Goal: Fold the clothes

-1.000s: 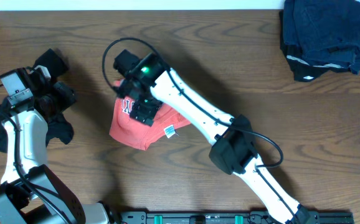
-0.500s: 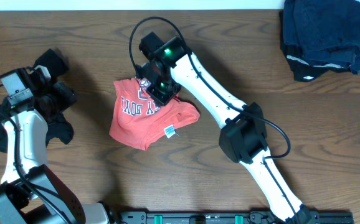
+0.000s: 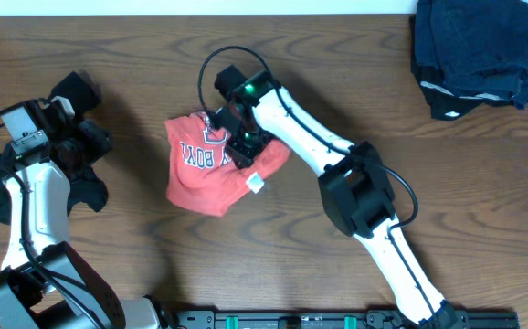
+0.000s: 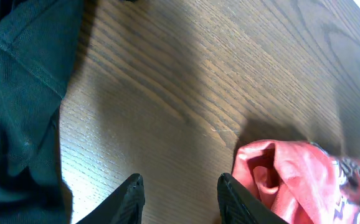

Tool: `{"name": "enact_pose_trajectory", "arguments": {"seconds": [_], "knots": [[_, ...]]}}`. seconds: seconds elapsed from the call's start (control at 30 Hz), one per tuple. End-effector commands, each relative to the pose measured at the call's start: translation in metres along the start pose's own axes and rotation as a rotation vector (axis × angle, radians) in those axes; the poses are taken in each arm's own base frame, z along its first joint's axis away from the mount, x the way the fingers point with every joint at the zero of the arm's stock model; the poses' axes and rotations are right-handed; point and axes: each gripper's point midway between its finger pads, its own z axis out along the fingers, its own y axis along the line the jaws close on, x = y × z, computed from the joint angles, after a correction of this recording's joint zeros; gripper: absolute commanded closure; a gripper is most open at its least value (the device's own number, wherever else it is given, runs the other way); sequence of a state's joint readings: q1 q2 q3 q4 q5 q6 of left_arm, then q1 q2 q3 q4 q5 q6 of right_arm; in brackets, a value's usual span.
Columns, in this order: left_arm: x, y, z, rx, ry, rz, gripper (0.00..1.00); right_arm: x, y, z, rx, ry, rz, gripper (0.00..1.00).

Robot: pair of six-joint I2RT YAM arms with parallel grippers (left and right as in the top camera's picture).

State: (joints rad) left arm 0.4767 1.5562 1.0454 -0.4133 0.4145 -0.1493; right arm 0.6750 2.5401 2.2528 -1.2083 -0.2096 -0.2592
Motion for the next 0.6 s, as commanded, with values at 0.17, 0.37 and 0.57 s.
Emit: {"name": "enact_pose_trajectory", "arguments": {"seconds": [0.17, 0.37, 0.57], "knots": [[0.001, 0.002, 0.003, -0.010, 0.009, 0.010, 0.59, 0.003, -0.078, 0.000, 0.110, -0.095, 0.079, 0.39], [0.001, 0.002, 0.003, -0.010, 0.009, 0.010, 0.59, 0.010, -0.144, -0.009, 0.236, -0.166, 0.241, 0.27], [0.001, 0.002, 0.003, -0.010, 0.009, 0.010, 0.59, -0.002, -0.155, -0.064, 0.111, -0.274, 0.458, 0.07]]}}
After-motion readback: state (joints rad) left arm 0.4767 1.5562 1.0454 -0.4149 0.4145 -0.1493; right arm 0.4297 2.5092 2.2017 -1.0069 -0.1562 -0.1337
